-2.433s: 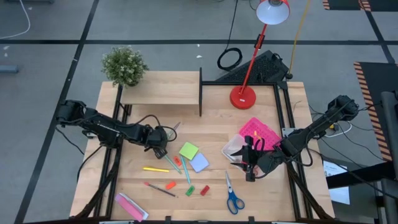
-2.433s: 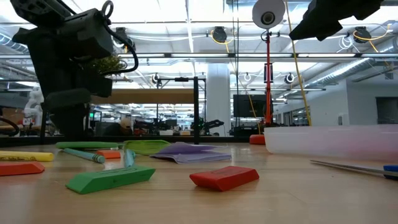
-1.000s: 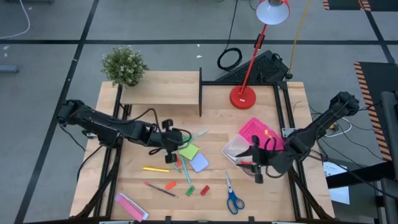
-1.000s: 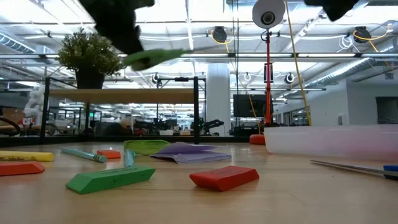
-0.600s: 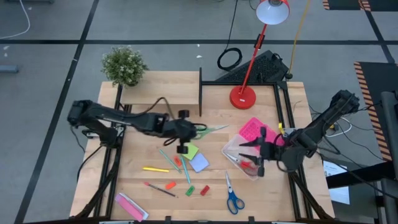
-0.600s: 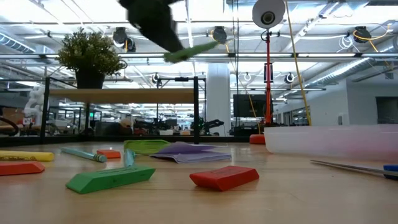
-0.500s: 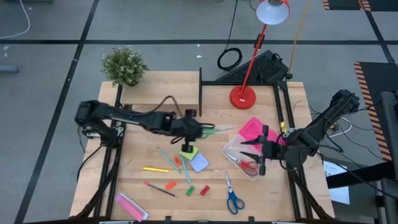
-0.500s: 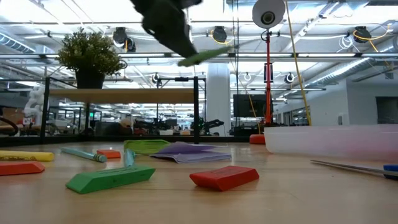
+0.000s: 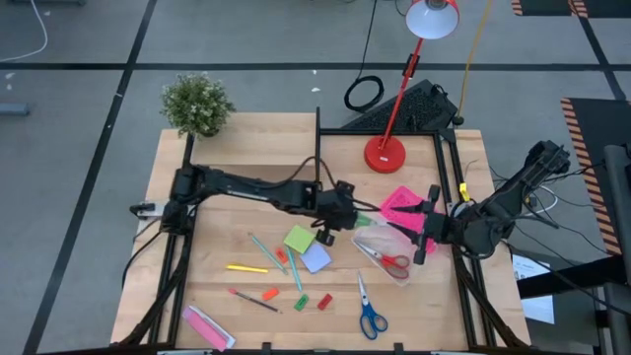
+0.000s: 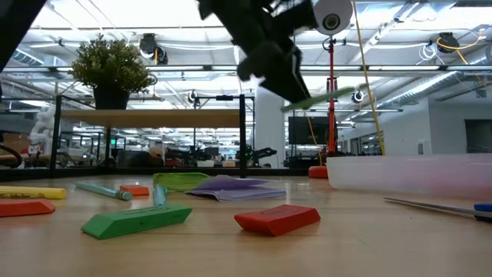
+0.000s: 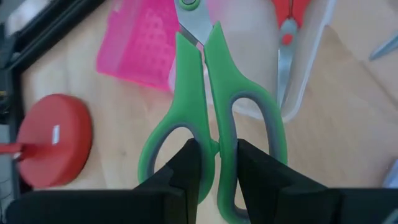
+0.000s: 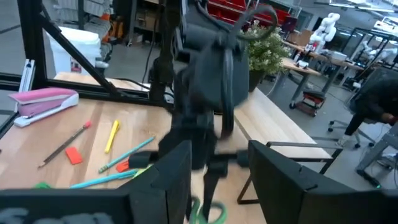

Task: Pack school essentials
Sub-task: Put the green scissors into the pink supply box

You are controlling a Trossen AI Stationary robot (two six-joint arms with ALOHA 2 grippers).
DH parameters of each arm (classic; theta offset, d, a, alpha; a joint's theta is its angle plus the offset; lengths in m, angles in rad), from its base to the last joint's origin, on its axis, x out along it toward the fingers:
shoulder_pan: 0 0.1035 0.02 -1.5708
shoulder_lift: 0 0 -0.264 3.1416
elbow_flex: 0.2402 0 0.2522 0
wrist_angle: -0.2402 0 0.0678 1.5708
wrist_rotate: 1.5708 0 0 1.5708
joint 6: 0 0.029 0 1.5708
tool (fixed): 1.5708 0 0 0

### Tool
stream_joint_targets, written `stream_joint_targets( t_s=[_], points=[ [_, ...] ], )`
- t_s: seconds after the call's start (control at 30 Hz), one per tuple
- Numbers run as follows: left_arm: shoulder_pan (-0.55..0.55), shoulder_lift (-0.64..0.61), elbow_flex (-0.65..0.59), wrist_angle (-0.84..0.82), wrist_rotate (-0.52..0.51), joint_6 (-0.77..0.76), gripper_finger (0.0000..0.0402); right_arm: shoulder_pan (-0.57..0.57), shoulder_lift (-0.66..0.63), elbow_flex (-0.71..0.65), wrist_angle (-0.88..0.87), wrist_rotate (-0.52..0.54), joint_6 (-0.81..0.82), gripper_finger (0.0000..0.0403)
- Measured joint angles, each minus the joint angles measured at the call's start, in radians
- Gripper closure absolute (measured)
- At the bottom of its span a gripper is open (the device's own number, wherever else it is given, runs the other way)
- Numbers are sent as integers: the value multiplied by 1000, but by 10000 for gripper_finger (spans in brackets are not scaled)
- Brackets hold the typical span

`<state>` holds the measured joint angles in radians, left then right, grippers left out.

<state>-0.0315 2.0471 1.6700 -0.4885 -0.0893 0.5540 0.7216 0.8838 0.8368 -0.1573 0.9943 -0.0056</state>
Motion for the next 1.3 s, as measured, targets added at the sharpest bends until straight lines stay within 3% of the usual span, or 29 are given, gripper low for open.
stream_joint_targets(
  t_s=[0.5,0.93,1.3],
  points=[
    [-31,196,234,-12,127,45,309,0,-4,1,16,2,-74,250],
    [-30,251,241,75,223,53,309,0,-4,1,18,2,-67,250],
    [-21,317,241,141,220,20,309,0,-4,1,15,0,-59,250]
  ],
)
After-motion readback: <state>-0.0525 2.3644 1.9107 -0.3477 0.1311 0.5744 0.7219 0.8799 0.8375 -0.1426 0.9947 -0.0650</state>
